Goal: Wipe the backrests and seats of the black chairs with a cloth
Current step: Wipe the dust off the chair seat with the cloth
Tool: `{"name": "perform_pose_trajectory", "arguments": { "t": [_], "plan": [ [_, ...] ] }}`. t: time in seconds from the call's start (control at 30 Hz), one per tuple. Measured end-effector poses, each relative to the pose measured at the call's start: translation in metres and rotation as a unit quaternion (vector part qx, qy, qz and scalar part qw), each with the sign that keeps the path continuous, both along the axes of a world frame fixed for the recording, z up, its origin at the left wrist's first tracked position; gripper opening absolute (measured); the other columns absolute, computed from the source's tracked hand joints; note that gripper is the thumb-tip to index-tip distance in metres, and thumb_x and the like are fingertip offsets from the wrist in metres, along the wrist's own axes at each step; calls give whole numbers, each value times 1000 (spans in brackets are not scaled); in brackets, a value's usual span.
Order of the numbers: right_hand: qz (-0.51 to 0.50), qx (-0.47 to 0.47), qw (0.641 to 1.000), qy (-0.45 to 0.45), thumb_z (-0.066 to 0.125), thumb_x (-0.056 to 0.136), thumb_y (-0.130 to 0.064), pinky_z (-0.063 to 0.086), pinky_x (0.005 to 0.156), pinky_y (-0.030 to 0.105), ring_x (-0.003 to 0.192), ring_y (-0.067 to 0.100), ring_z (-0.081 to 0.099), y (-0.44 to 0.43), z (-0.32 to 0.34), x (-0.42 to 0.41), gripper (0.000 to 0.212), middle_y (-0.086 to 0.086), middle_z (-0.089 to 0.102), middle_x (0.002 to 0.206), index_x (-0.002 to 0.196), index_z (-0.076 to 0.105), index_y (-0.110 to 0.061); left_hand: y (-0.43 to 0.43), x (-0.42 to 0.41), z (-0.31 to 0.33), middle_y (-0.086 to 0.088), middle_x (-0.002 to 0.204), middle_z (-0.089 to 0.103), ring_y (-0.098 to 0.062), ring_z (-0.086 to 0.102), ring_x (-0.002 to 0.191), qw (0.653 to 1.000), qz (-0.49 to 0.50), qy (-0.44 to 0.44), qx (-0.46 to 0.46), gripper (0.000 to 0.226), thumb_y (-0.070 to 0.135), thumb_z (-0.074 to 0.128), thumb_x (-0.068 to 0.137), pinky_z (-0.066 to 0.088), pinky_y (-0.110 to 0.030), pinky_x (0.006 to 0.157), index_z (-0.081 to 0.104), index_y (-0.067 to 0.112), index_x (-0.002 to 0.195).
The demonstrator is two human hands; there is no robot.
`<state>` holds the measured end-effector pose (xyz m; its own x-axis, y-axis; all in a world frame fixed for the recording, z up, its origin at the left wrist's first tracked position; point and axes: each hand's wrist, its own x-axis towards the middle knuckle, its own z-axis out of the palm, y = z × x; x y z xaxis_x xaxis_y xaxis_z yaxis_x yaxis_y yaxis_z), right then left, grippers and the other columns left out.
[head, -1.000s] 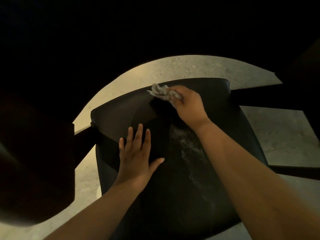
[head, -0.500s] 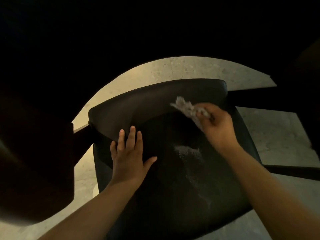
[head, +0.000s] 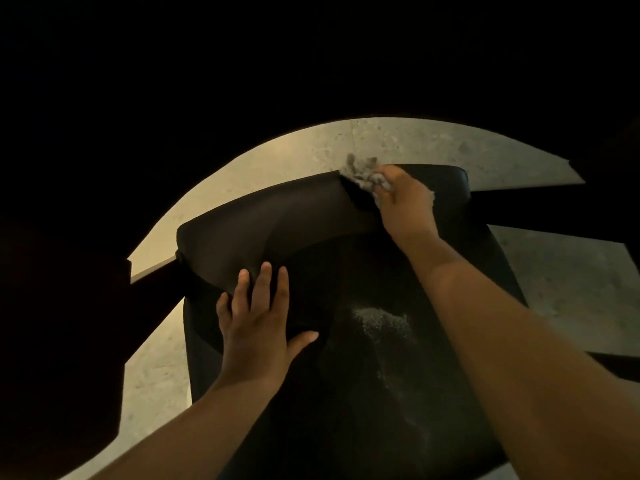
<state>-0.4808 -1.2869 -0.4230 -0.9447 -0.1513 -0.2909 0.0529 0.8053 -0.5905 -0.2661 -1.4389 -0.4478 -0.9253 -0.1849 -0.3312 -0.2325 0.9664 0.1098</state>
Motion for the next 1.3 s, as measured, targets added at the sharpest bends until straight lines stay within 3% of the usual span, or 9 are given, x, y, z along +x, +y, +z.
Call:
{"name": "perform_pose_trajectory", "arguments": {
  "t": [0.1, 0.2, 0.37, 0.53, 0.7, 0.8, 1.0, 1.17, 1.3],
  "plan": [
    [92, -55, 993, -42, 48, 99, -14, 50, 91, 25, 101, 5, 60, 25, 8, 47, 28, -5, 63, 112, 124, 58, -22, 1, -1, 0, -17, 144, 46, -47, 43, 130, 1000, 3, -4, -3, 98, 66, 72, 62, 42, -64, 95, 50, 12, 139],
    [142, -83, 982, -94, 55, 94, -11, 50, 86, 18, 97, -5, 60, 51, 20, 86, 27, -15, 63, 106, 113, 62, -30, 2, -3, 2, -17, 144, 46, -46, 42, 130, 1000, 8, -19, -3, 99, 65, 76, 60, 42, -63, 95, 51, 12, 139],
    [63, -97, 992, 47, 51, 98, -14, 50, 86, 17, 100, 1, 60, 37, 29, 40, 25, -6, 63, 113, 119, 61, -22, 1, -2, 2, -17, 148, 42, -46, 38, 134, 1000, 5, -27, 0, 97, 67, 70, 65, 38, -63, 98, 47, 12, 142],
    [49, 4, 998, -40, 48, 100, -15, 37, 102, 21, 114, 12, 57, 12, 11, 40, 35, 0, 60, 128, 133, 54, -24, 2, -5, 7, -11, 160, 20, -40, 17, 146, 998, 15, -57, 1, 98, 72, 57, 77, 24, -58, 111, 25, 20, 154],
    [57, -112, 986, -107, 52, 98, -20, 50, 73, 11, 90, -8, 59, 48, 30, 111, 22, -18, 61, 98, 110, 59, -36, 5, -8, 14, -4, 163, -11, -34, -10, 149, 996, 22, -82, 8, 96, 72, 41, 86, 6, -52, 118, -5, 25, 156],
    [-24, -125, 987, -95, 52, 98, -23, 52, 82, 18, 100, -2, 60, 65, 30, 103, 22, -15, 62, 107, 115, 59, -34, 6, -8, 16, -4, 162, -11, -34, -11, 149, 996, 25, -90, 12, 96, 72, 41, 87, 6, -52, 118, -7, 25, 155],
    [-111, 40, 989, 91, 50, 98, -36, 38, 110, 40, 139, 20, 35, 65, 29, 80, 57, 1, 29, 155, 150, 28, -29, 5, -9, 17, -4, 162, -12, -34, -10, 149, 995, 19, -99, 6, 96, 73, 39, 87, 8, -53, 119, -8, 25, 155],
    [56, 186, 981, -10, 47, 97, -44, 30, 115, 49, 144, 28, 23, 54, 9, 96, 53, 2, 26, 157, 147, 33, -32, 6, -9, 18, -5, 162, -11, -34, -9, 149, 995, 20, -97, 9, 97, 73, 41, 86, 8, -53, 119, -7, 24, 155],
    [56, 159, 984, 57, 54, 96, -31, 42, 104, 39, 127, 24, 44, 52, 3, 86, 38, 3, 49, 138, 133, 54, -24, 5, -8, 17, -5, 162, -10, -34, -9, 149, 995, 20, -94, 10, 98, 74, 41, 86, 8, -53, 119, -7, 24, 155]
  ]
}}
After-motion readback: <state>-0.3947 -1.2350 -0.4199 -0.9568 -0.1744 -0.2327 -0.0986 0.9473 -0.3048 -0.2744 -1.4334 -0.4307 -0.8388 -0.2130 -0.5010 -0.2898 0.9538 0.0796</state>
